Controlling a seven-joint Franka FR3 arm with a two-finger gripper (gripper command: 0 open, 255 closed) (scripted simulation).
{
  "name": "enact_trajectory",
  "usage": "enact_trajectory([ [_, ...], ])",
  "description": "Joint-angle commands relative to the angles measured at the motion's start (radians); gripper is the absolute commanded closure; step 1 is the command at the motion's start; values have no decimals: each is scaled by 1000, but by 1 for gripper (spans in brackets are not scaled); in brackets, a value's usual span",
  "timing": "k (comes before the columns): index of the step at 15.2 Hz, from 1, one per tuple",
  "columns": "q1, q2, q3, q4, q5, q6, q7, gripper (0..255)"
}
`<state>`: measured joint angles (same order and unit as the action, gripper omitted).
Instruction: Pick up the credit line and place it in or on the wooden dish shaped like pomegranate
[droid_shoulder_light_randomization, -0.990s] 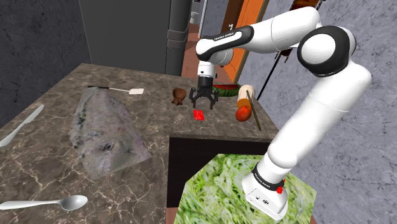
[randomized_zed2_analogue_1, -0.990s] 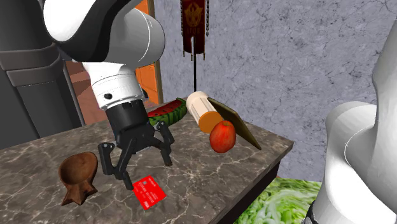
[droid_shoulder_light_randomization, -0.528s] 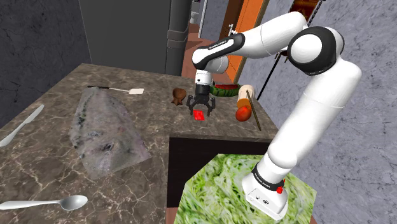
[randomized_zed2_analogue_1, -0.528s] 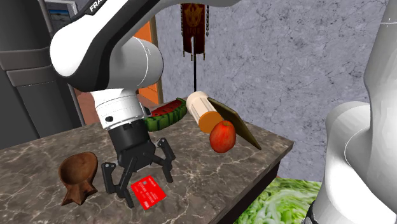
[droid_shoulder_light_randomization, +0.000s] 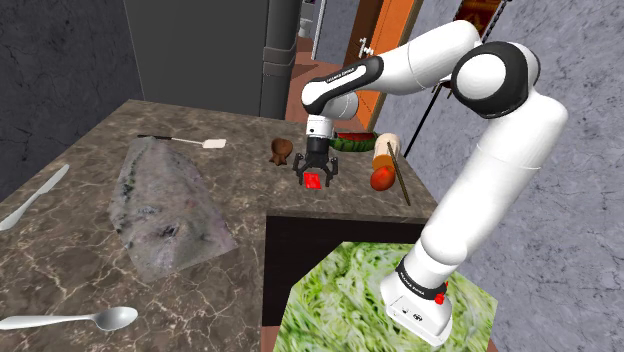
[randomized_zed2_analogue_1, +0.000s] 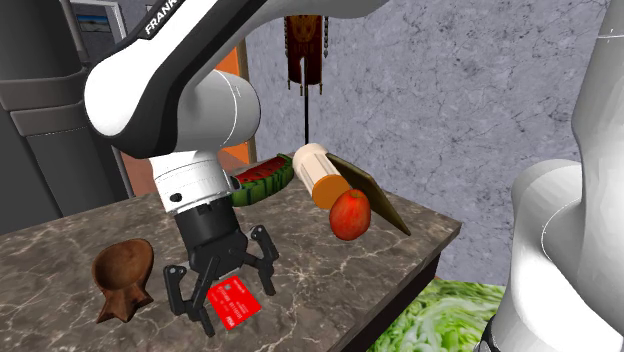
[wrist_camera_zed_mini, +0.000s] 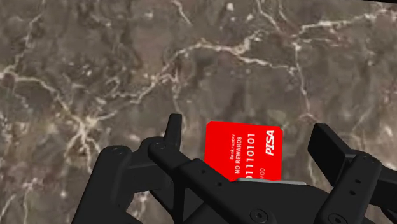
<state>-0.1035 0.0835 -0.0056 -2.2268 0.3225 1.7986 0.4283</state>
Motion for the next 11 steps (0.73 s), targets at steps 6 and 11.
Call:
enact_trajectory([
  [6,-1,1,-1,0,0,1,-1,255],
  [11,1,0,-1,0,0,0,0,255],
])
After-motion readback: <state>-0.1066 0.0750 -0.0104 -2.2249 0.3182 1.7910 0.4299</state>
